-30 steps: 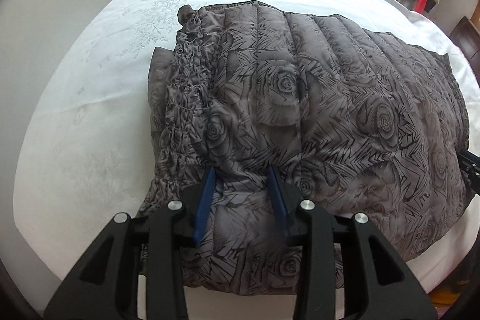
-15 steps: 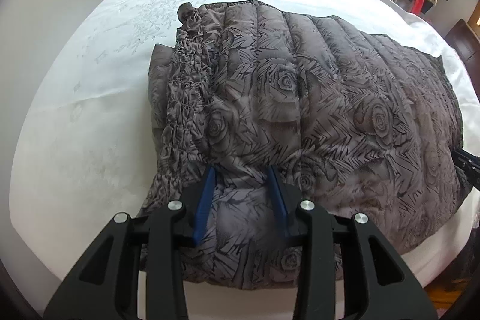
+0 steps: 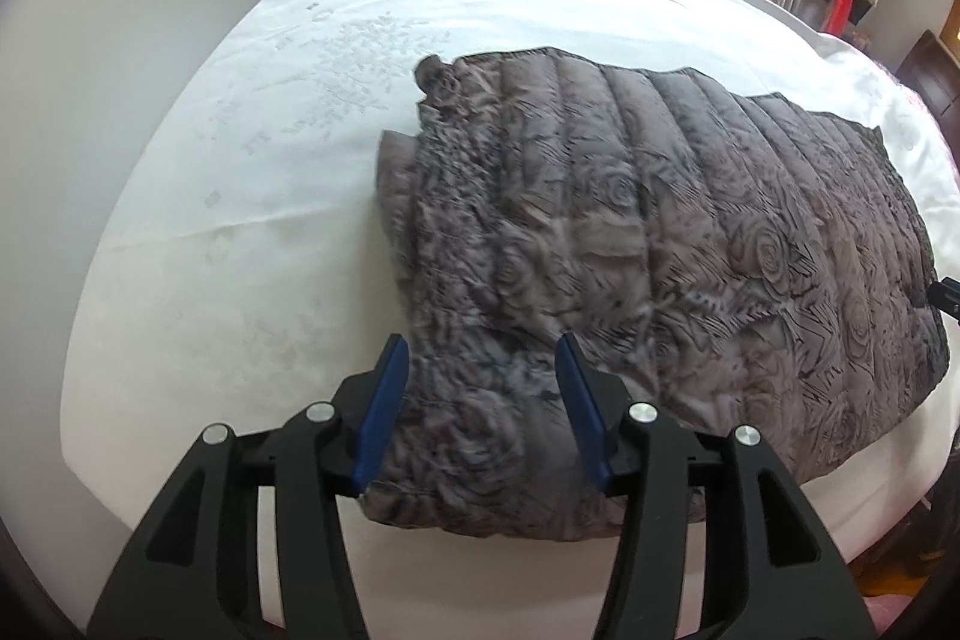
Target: Fold large clothes
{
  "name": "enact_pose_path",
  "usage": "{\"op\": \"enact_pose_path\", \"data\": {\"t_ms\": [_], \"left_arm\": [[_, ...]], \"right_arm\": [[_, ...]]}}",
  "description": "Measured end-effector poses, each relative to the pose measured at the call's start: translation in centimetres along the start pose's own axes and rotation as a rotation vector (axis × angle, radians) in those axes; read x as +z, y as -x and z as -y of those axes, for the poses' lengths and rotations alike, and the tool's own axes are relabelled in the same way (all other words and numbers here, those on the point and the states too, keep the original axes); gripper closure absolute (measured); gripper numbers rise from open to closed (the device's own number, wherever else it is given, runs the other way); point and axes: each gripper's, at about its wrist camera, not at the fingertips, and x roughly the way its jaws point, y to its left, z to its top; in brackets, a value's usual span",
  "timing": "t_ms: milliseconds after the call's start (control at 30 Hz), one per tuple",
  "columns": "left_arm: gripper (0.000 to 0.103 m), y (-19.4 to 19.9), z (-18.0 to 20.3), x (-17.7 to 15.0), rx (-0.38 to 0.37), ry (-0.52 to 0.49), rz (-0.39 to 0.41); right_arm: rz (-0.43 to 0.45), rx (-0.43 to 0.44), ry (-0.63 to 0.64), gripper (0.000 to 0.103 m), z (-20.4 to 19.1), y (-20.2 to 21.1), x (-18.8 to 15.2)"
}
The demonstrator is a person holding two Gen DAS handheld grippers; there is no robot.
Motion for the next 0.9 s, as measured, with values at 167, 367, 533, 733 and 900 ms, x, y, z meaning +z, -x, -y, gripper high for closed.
{"op": "enact_pose_path", "data": {"t_ms": [167, 367, 533, 733, 900], "left_arm": [[0.050, -0.9, -1.7, 0.9, -0.020, 0.024, -0.022], [0.043, -2.3, -3.2, 0.9, -0.104, 0.058, -0.071], [0.038, -4.3, -5.1, 0.4, -0.270, 0.156, -0.126], [0.034, -7.1, -6.8, -0.8, -0.462, 0.283, -0.173], [0.047, -8.0, -7.3, -1.4, -0.520, 0.311, -0.158]], "right_arm": [[-0.041, -0.001, -0.021, 0.067, 1.0, -2.2, 0.0], [-0.061, -0.002, -0.026, 0.067, 1.0, -3.4, 0.0], [-0.068, 0.004, -0.033, 0.067, 1.3, -4.3, 0.3], [-0.065, -0.008, -0.022, 0.066, 1.1, -5.2, 0.1], [-0.062, -0.012, -0.027, 0.066, -0.1, -5.1, -0.6]]}}
